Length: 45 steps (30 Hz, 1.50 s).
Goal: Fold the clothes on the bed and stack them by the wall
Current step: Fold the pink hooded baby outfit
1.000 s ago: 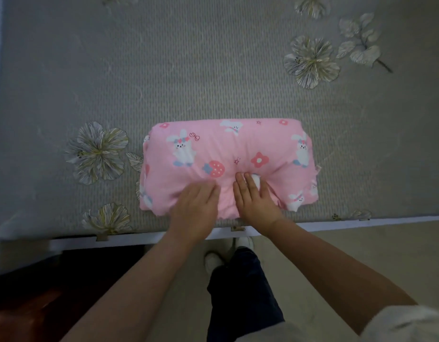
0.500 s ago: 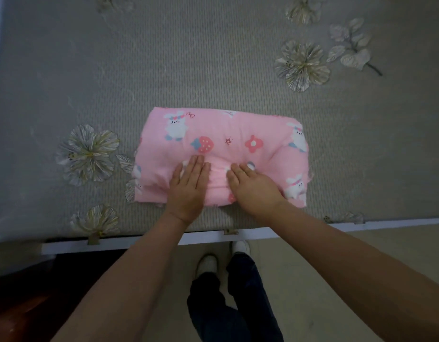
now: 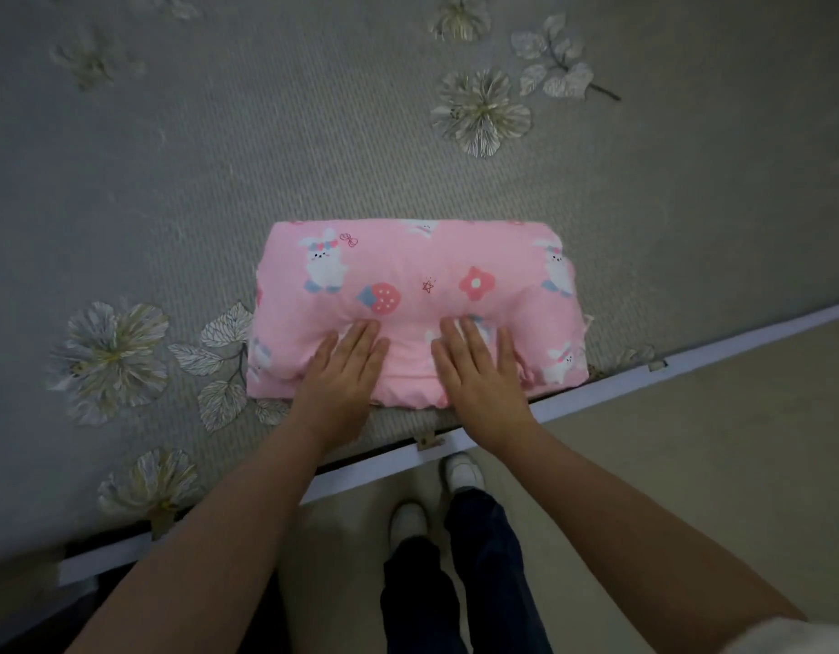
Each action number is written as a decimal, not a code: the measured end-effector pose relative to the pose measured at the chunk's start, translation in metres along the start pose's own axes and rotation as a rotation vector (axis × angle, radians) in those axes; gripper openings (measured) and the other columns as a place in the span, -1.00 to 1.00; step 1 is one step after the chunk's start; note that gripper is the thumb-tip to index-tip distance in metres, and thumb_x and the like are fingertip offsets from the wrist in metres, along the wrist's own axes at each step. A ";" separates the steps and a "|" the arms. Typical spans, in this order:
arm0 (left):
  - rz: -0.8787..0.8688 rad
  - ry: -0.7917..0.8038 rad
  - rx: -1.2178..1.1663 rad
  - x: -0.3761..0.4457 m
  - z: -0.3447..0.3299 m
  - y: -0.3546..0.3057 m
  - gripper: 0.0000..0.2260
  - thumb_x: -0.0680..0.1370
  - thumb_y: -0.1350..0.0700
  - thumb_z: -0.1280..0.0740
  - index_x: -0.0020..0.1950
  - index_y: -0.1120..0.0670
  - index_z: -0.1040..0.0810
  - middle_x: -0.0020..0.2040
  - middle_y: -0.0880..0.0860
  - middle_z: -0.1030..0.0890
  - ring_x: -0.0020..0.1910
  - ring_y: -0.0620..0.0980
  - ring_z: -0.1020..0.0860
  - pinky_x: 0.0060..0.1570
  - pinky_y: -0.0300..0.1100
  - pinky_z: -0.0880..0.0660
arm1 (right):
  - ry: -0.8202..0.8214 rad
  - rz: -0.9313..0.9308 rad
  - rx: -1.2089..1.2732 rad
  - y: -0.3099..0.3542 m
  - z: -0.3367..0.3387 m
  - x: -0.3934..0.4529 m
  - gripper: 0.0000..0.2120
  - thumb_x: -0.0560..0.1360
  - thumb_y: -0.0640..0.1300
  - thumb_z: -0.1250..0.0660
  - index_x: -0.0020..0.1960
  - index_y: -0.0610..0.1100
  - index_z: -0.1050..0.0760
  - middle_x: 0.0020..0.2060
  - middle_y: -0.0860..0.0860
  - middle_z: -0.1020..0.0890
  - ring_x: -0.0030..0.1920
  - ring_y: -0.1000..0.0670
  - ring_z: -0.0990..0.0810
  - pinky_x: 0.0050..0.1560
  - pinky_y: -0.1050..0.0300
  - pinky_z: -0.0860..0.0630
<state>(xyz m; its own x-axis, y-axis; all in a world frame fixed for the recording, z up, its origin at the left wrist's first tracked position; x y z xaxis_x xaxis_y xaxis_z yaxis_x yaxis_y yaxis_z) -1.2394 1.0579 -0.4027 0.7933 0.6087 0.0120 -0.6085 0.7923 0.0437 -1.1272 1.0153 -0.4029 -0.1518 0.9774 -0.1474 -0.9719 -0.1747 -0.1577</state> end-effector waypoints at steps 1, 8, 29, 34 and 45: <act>-0.009 -0.004 0.002 0.000 -0.002 0.001 -0.55 0.32 0.24 -0.06 0.07 0.31 -0.60 0.09 0.29 -0.60 0.03 0.23 -0.60 -0.08 0.12 -0.54 | -0.057 0.008 -0.003 -0.001 -0.002 0.002 -0.59 0.32 -0.20 -0.21 0.16 -0.20 -0.54 0.14 -0.13 -0.61 0.14 -0.15 -0.59 0.01 -0.29 -0.49; -0.112 -0.107 0.049 0.012 -0.001 -0.010 -0.68 0.39 0.31 -0.11 -0.11 0.29 -0.66 -0.08 0.26 -0.66 -0.16 0.13 -0.67 -0.30 -0.14 -0.59 | -0.193 0.101 -0.022 -0.006 -0.004 0.012 -0.60 0.38 -0.21 -0.07 -0.01 -0.14 -0.66 0.02 -0.11 -0.67 0.00 -0.11 -0.66 -0.17 0.06 -0.61; -0.074 0.049 0.017 0.081 0.108 -0.001 -0.61 -0.13 0.32 -0.59 -0.39 0.26 -0.55 -0.53 0.16 -0.53 -0.64 0.09 -0.49 -0.72 -0.30 -0.31 | -0.581 -0.181 0.292 -0.082 0.063 0.016 -0.89 0.18 -0.33 -0.39 -0.29 -0.25 -0.61 -0.35 -0.16 -0.67 -0.41 -0.10 -0.64 -0.40 0.17 -0.56; -0.123 0.038 -0.032 0.108 0.147 -0.039 -0.46 -0.17 0.26 -0.61 -0.22 0.30 -0.63 -0.37 0.19 -0.64 -0.50 0.07 -0.60 -0.60 -0.31 -0.42 | -0.464 -0.152 0.187 -0.138 0.116 -0.022 -0.79 0.01 -0.28 -0.51 -0.38 -0.20 -0.57 -0.51 -0.08 -0.58 -0.52 -0.07 -0.56 -0.49 0.25 -0.47; -0.518 -0.179 -0.003 0.271 0.317 -0.318 -0.36 -0.05 0.17 -0.65 -0.05 0.37 -0.61 -0.12 0.28 -0.66 -0.19 0.22 -0.65 -0.32 0.03 -0.58 | -0.375 -0.678 -0.050 -0.399 0.245 -0.257 -0.66 -0.20 -0.34 -0.52 -0.46 -0.21 -0.52 -0.60 -0.06 -0.52 -0.63 -0.04 -0.49 -0.64 0.34 -0.29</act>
<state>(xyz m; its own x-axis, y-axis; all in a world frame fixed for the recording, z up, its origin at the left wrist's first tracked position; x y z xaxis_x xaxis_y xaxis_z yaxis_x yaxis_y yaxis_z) -0.8253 0.9576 -0.0969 0.9795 0.1228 0.1600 -0.1377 0.9868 0.0858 -0.7443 0.8627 -0.0626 0.4139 0.8460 0.3361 -0.8662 0.4796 -0.1403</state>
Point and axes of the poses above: each hand's wrist, its own x-axis towards the middle knuckle, its own z-axis out of the back of the hand, y = z × x, the point moved 7 cm from there along x, towards the middle knuckle
